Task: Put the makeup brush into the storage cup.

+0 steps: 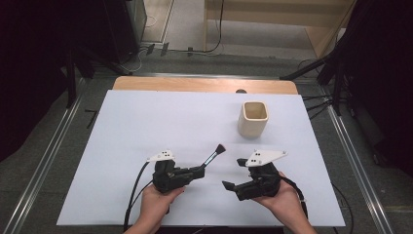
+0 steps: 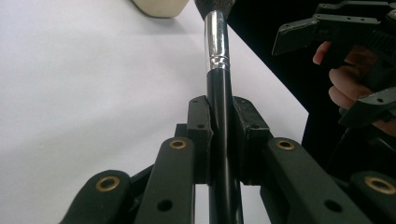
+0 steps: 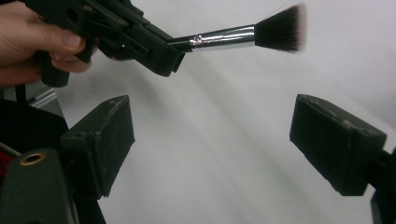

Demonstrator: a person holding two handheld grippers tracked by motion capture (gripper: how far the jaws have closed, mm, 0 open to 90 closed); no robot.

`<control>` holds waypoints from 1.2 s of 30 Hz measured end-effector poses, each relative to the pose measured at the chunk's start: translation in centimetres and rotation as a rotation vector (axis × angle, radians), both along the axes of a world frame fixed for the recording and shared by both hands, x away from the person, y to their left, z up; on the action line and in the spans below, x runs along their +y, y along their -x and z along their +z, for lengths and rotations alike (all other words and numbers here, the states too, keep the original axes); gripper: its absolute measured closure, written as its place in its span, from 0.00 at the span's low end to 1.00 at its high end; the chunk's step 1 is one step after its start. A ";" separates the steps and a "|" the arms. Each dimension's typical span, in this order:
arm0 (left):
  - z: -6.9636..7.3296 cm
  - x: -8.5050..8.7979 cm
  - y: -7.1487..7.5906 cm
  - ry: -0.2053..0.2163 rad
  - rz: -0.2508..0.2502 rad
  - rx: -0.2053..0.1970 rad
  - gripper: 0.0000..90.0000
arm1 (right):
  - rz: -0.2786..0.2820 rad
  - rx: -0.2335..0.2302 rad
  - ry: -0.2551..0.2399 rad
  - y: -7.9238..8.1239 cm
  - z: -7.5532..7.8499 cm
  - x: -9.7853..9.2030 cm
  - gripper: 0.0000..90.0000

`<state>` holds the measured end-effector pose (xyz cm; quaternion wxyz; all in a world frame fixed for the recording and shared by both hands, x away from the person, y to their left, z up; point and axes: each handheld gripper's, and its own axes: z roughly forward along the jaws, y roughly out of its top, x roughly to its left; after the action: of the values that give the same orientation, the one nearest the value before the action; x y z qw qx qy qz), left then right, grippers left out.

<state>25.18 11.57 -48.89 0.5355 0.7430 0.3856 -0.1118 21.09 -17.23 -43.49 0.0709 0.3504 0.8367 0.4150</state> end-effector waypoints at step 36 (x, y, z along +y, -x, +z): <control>-1.6 0.3 1.4 0.203 0.134 -0.043 0.88 | -0.158 0.060 -0.231 0.2 -0.2 1.0 0.19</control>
<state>23.77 11.87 -50.49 0.6224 0.6598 0.4094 -0.0985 20.88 -16.21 -43.73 0.0374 0.4334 0.7548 0.4910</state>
